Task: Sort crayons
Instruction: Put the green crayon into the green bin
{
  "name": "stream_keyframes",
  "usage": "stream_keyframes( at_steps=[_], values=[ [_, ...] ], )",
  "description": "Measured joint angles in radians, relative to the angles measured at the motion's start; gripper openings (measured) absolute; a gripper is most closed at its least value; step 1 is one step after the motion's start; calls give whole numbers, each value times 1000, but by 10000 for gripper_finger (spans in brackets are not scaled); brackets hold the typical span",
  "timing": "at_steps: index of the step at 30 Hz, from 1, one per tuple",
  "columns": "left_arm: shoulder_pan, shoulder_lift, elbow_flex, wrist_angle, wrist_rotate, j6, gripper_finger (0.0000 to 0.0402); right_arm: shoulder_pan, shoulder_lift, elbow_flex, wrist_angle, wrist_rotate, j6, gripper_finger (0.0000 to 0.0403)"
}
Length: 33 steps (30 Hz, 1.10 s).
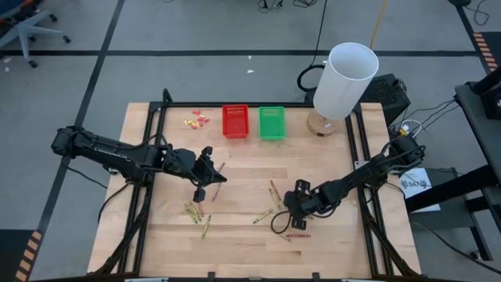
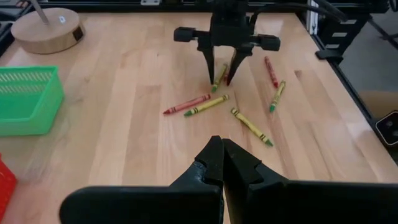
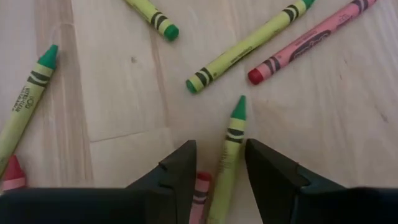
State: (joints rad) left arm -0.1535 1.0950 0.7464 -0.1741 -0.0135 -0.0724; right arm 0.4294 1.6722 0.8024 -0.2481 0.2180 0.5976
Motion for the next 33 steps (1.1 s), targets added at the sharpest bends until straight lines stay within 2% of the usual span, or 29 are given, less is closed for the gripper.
stream_keyframes(
  at_steps=[5, 13, 18, 33],
  values=[
    [0, -1, 0, 1, -3, 0, 0, 0, 10, 0, -6, 4, 20, 120],
    [0, -1, 0, 1, -3, 0, 0, -2, 7, -2, -16, 7, 58, 53],
    [0, -1, 0, 2, -3, 0, 0, -2, 8, -3, -16, 8, 64, 25],
    [0, -1, 0, 1, -3, 0, 0, -3, -28, -6, -6, -9, 55, 18]
  ],
)
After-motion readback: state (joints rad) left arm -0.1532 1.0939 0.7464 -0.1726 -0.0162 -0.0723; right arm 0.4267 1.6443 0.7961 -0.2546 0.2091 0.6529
